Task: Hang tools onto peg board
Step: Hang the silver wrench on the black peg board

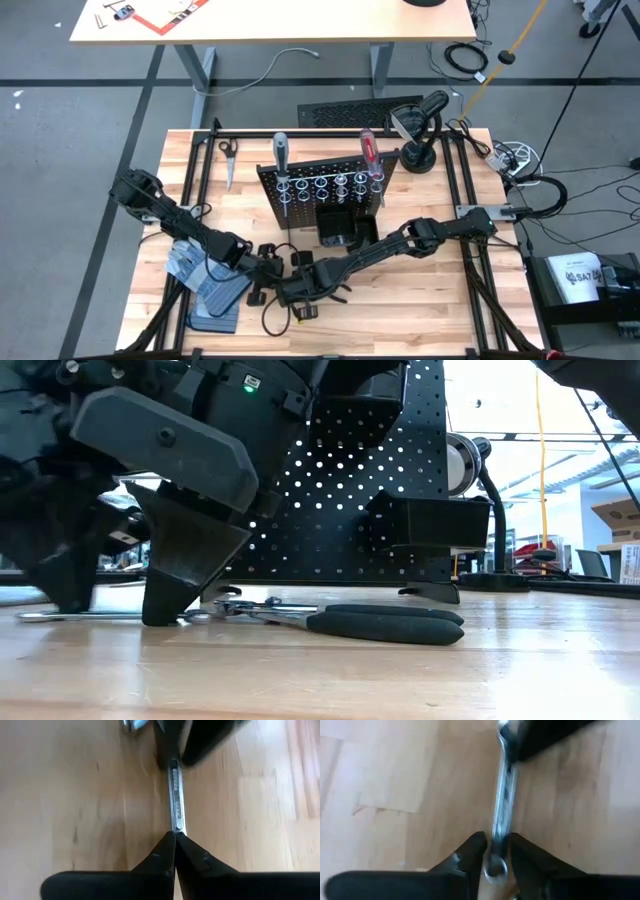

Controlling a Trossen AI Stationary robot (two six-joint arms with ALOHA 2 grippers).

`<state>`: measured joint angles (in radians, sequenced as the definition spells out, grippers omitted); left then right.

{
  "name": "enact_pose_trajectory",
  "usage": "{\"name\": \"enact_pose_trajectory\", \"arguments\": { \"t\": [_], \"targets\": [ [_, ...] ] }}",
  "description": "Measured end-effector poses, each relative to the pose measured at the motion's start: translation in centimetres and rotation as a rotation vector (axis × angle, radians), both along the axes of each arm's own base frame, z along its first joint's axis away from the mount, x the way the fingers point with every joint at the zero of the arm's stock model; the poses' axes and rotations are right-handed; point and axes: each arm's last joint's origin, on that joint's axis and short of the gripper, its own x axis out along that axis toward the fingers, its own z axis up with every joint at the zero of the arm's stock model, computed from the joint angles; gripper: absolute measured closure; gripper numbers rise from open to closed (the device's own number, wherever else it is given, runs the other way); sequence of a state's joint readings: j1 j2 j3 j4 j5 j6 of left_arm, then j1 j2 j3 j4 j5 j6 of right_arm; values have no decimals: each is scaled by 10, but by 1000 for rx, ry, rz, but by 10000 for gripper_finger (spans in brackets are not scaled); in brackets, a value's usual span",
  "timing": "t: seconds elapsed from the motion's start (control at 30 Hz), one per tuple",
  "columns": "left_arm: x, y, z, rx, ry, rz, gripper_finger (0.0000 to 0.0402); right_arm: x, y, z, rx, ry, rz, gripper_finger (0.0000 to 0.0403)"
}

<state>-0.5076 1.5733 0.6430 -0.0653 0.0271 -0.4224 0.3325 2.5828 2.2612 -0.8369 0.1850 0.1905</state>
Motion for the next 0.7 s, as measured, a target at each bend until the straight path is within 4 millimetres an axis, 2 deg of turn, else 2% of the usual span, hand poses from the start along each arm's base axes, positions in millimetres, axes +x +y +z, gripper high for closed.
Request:
{"name": "enact_pose_trajectory", "arguments": {
  "t": [0.17, 0.53, 0.7],
  "targets": [
    [4, -2, 3, -21, -55, -9, 380, 2, 2, 0, 52, -2, 33, 391],
    [6, -4, 6, -37, -85, -12, 347, 2, 4, 0, 69, -7, 54, 402],
    [4, -6, 26, -81, -151, -40, 319, 1, 7, 0, 68, -13, 46, 403]
  ]
}}
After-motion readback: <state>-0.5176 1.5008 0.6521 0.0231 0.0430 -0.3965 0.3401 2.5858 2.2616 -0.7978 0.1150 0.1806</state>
